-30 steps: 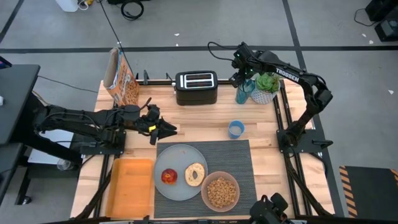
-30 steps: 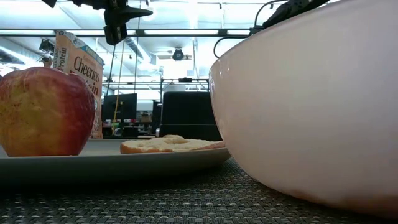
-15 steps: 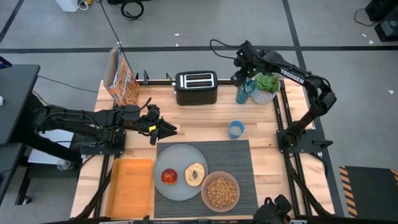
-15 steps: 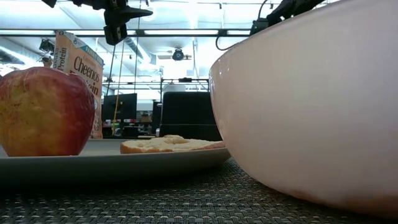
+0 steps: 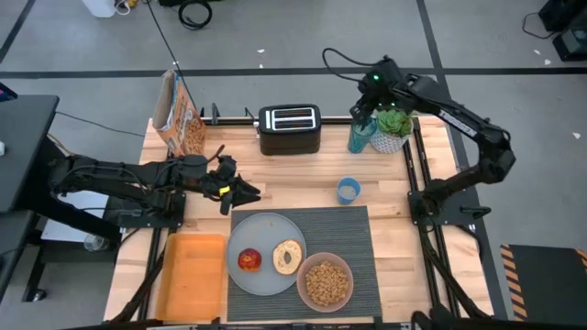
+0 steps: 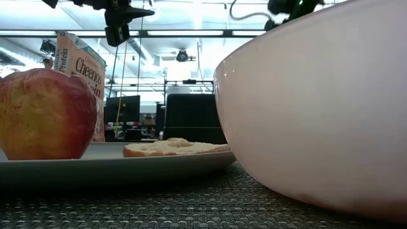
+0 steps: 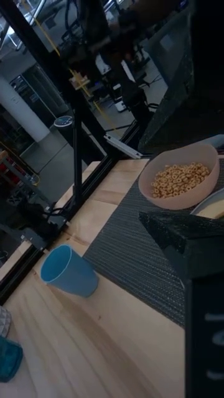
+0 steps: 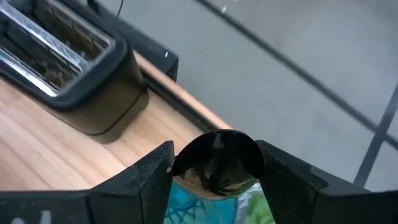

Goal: Arrange a breakfast setting
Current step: Put the spoon on the black mat

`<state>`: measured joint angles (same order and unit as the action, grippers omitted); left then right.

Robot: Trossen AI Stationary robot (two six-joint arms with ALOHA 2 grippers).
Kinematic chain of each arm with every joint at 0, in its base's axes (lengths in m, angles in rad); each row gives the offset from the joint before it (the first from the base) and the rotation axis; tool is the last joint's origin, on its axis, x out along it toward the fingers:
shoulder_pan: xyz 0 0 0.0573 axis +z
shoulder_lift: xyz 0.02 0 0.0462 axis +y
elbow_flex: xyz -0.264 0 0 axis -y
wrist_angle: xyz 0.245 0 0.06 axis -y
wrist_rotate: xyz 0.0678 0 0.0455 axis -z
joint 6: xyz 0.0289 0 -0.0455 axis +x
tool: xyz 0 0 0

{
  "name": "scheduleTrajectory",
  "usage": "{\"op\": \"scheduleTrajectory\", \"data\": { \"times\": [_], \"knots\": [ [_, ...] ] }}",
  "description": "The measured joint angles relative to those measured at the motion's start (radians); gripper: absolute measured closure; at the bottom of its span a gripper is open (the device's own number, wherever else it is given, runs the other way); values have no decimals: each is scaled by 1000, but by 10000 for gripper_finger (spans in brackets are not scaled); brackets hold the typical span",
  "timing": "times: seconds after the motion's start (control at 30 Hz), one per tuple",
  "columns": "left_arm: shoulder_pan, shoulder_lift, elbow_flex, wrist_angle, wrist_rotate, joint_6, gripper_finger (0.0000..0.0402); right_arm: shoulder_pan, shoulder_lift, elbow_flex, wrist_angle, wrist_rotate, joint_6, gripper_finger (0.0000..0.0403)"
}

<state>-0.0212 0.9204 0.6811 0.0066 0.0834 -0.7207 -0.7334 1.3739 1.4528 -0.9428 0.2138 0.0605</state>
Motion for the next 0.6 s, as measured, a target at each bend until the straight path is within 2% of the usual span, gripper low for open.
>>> {"op": "scheduleTrajectory", "data": {
  "times": [0.13, 0.37, 0.47, 0.6],
  "knots": [
    [0, 0, 0, -4, 0, 0, 230, 27, -80, 0, 0, 29, 17, 180],
    [0, 0, 0, -4, 1, 1, 230, 80, -215, 0, 23, 2, 66, 180],
    [0, 0, 0, -3, 1, 1, 230, 100, -263, 0, 49, -83, 68, 180],
    [0, 0, 0, -3, 2, 1, 230, 111, -306, 1, 59, -295, 47, 180]
  ]
}}
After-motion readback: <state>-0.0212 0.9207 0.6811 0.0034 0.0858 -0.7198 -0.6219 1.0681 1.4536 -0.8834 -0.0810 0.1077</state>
